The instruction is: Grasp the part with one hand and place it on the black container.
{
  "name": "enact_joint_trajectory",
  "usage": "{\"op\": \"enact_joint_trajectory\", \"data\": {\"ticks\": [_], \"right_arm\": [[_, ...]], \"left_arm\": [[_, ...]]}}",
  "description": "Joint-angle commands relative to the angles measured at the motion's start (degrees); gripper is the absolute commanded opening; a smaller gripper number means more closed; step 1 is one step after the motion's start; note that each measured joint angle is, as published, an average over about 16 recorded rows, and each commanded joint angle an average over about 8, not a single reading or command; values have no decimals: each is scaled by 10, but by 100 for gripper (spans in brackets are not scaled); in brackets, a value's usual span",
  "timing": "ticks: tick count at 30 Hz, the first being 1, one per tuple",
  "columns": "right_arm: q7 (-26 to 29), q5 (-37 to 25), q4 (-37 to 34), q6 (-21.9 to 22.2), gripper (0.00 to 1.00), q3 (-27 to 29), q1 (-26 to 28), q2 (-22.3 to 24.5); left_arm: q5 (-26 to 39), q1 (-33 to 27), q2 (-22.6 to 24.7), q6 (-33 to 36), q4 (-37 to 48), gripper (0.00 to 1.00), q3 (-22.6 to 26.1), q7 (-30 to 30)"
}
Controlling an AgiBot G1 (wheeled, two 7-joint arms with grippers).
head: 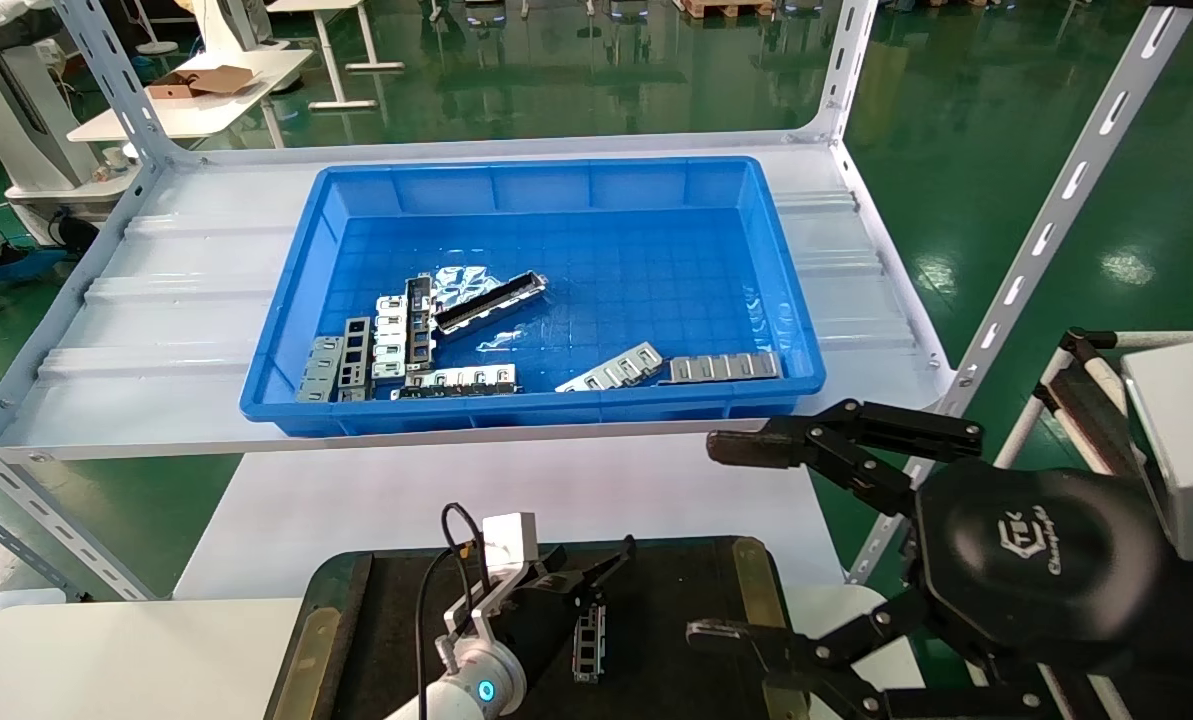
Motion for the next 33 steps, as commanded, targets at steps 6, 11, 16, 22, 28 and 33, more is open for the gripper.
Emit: {"op": "enact_joint_trajectory", "data": {"ticks": [6,11,16,22,28,33], "right_arm": [[0,0,0,0,100,0,0,0],[0,0,0,0,100,0,0,0],[0,0,0,0,100,0,0,0],[0,0,0,0,100,-1,0,0],[0,1,0,0,100,-1,0,0],[0,1,0,0,100,-1,0,0]], "left_arm": [[47,-20,-5,23,-15,100,17,-43],[84,-33,-12,34,-38,100,34,-83],[122,-49,-33,38,-78,100,56,-126],[164,-75,-82,37,-152,100,84,-189],[208,-101,-137,21,-214,100,117,-251],[247,-119,-177,-2,-246,100,147,-302]]}}
